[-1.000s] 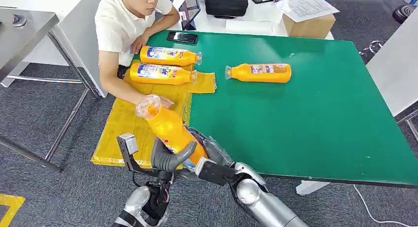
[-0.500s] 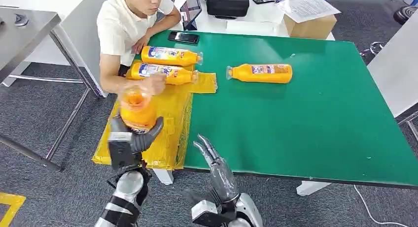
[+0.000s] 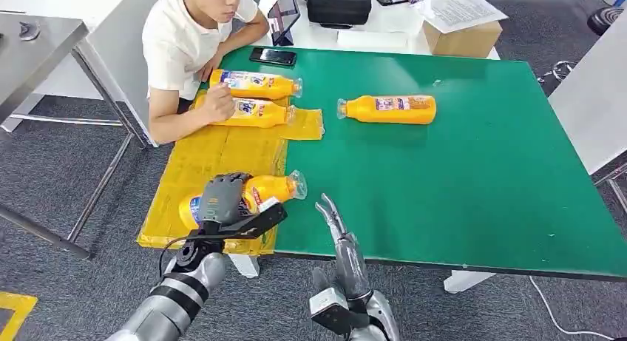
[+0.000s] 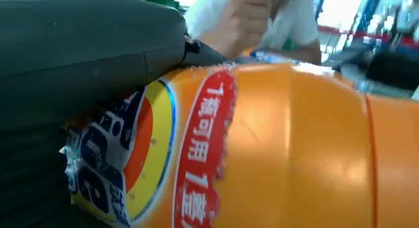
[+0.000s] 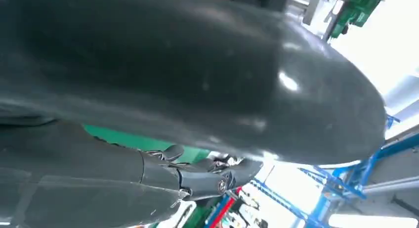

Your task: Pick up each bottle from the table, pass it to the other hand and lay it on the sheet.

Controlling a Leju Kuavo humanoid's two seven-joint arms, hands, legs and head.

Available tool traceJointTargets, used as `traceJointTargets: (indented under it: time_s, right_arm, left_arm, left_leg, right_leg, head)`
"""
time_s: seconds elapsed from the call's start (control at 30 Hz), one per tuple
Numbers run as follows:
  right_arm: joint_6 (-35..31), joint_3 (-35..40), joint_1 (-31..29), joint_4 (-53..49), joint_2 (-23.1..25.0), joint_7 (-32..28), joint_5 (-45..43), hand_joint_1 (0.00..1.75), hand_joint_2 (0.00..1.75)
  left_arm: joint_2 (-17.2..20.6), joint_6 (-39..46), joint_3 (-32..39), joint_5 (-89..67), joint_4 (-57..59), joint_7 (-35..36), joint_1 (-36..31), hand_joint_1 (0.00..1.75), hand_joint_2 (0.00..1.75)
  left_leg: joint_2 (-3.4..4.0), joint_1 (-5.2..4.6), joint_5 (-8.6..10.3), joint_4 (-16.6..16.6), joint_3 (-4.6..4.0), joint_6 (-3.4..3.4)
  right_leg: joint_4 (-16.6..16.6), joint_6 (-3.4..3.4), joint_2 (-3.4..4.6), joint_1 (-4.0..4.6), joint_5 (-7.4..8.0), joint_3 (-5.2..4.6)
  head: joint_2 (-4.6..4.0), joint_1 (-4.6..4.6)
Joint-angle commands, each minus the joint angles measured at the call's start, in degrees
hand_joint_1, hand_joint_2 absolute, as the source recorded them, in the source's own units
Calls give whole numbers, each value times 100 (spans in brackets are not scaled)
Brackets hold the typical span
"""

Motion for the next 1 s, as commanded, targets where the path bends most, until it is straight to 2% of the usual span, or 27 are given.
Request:
traceJointTargets:
  time_s: [0.03,0.5,0.6,0.63,0.67,0.7,0.9,1.0]
  right_arm:
    - [99,-227,-124,13,43,-15,-86,0,0]
    - [99,-227,-124,13,43,-15,-86,0,0]
    - [217,-74,-219,35,-16,-15,-346,0,0]
    - [251,-50,-222,33,-27,-15,-406,0,0]
    - [265,-6,-244,44,-53,-15,-479,0,0]
    - [277,23,-261,72,-65,-15,-537,0,0]
    - [278,117,-236,94,-137,-15,-778,0,0]
    - [300,157,-258,148,-146,-15,-910,0,0]
  left_arm:
    - [185,-347,-265,29,1619,26,-871,175,175]
    - [185,-347,-265,29,1619,26,-871,175,175]
    - [166,-1139,-205,160,1991,-114,-1158,175,175]
    - [191,-1400,-282,119,2094,-175,-1255,157,175]
    - [180,-1670,-197,255,2172,-231,-1329,21,175]
    - [181,-1843,-207,273,2228,-259,-1391,0,175]
    - [82,-2917,55,905,2137,-645,-1494,0,175]
    - [60,-3391,-190,920,2004,-816,-1556,0,175]
  left_leg:
    - [-5,2,-4,-4,17,-7]
    - [5,6,-8,-6,36,-14]
    - [2,5,-6,-4,32,-12]
    - [3,8,-9,0,35,-16]
    - [1,4,-4,-1,25,-9]
    - [2,8,-6,0,30,-13]
    - [4,7,-6,-4,40,-14]
    - [-13,3,2,-5,33,-9]
  right_leg:
    - [-3,-6,4,1,-4,20]
    - [-4,-13,14,6,-5,34]
    - [-2,-11,11,4,-3,30]
    - [0,-15,13,8,-6,34]
    - [1,-8,9,4,-2,23]
    - [1,-12,11,7,-3,28]
    - [-4,-13,16,7,-1,38]
    - [-2,-9,-2,3,-2,36]
  head:
    - [0,2]
    - [0,0]
    - [0,0]
    - [0,0]
    - [0,-2]
    - [0,2]
    - [0,0]
    - [0,0]
